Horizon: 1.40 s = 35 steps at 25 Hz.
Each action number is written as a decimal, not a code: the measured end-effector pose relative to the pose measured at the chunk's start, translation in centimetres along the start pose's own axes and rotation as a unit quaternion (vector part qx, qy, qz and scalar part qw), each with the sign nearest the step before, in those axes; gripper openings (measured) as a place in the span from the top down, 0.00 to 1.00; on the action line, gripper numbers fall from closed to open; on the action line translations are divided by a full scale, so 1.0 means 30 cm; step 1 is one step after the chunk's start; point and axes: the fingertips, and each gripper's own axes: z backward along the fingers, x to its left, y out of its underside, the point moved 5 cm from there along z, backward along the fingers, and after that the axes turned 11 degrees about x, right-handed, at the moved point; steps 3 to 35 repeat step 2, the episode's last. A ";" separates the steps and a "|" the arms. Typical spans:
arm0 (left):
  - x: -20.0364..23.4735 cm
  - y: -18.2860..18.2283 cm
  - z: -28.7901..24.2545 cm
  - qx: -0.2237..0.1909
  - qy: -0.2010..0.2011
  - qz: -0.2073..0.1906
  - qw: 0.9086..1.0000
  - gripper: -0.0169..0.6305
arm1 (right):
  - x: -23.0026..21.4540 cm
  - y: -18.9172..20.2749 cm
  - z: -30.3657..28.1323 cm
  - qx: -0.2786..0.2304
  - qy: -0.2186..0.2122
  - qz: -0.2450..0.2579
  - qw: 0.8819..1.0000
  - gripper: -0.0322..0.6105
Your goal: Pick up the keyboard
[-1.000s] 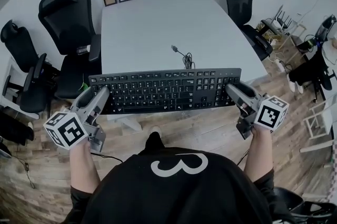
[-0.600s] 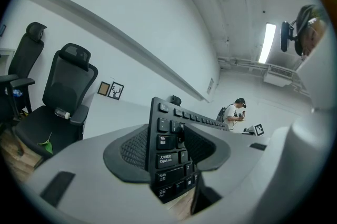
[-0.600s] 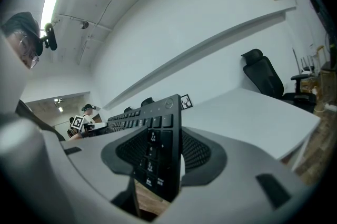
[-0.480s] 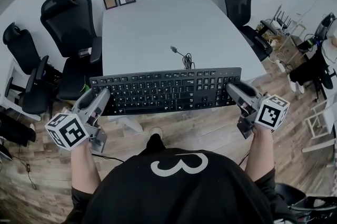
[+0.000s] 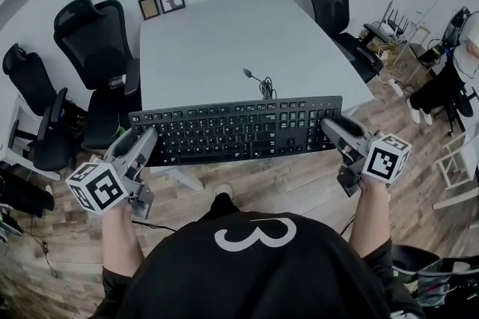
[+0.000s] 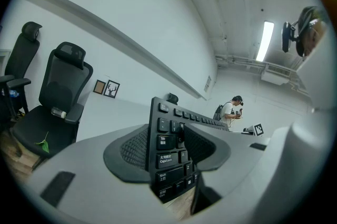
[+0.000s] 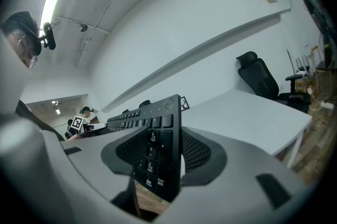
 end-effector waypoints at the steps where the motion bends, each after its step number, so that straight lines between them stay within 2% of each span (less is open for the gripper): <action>1: -0.001 -0.002 -0.001 0.000 0.002 -0.001 1.000 0.67 | 0.001 -0.001 0.003 -0.001 0.002 0.000 1.000 0.66; 35: -0.002 -0.005 -0.002 0.000 0.004 -0.002 1.000 0.67 | 0.003 -0.002 0.007 -0.002 0.003 0.000 1.000 0.66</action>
